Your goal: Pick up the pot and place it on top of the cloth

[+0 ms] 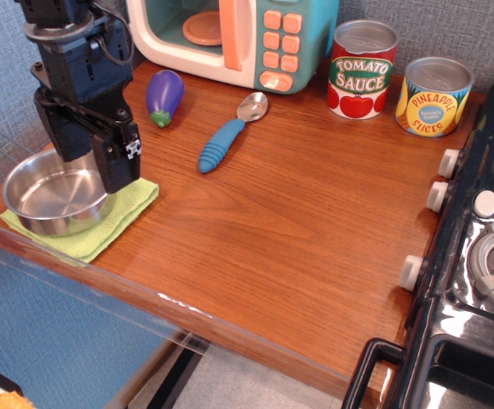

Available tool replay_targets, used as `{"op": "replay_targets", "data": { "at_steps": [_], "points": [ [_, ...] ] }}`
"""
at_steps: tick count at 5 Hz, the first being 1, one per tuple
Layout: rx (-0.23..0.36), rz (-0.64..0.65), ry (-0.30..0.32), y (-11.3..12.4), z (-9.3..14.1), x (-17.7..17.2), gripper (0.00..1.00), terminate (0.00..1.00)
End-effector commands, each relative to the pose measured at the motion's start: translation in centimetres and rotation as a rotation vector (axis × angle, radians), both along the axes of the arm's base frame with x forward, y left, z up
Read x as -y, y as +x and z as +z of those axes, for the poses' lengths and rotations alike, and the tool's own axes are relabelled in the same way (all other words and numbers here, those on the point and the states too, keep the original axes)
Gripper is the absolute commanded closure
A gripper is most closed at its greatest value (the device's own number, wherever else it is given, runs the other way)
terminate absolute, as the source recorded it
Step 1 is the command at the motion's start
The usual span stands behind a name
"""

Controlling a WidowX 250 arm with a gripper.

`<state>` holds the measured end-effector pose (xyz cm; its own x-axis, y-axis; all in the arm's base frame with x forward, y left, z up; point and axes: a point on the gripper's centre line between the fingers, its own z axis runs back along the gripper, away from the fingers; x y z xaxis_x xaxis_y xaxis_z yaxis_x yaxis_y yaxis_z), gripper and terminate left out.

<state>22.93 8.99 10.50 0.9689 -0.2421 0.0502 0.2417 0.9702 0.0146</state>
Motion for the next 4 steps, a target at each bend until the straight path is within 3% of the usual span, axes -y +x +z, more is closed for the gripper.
{"op": "replay_targets", "data": {
  "at_steps": [1,3,4],
  "points": [
    [0.037,0.005,0.014,-1.93,1.35,1.26,0.0,0.0],
    [0.037,0.005,0.014,-1.93,1.35,1.26,0.0,0.0],
    [0.037,0.005,0.014,-1.93,1.35,1.26,0.0,1.0]
  ]
}}
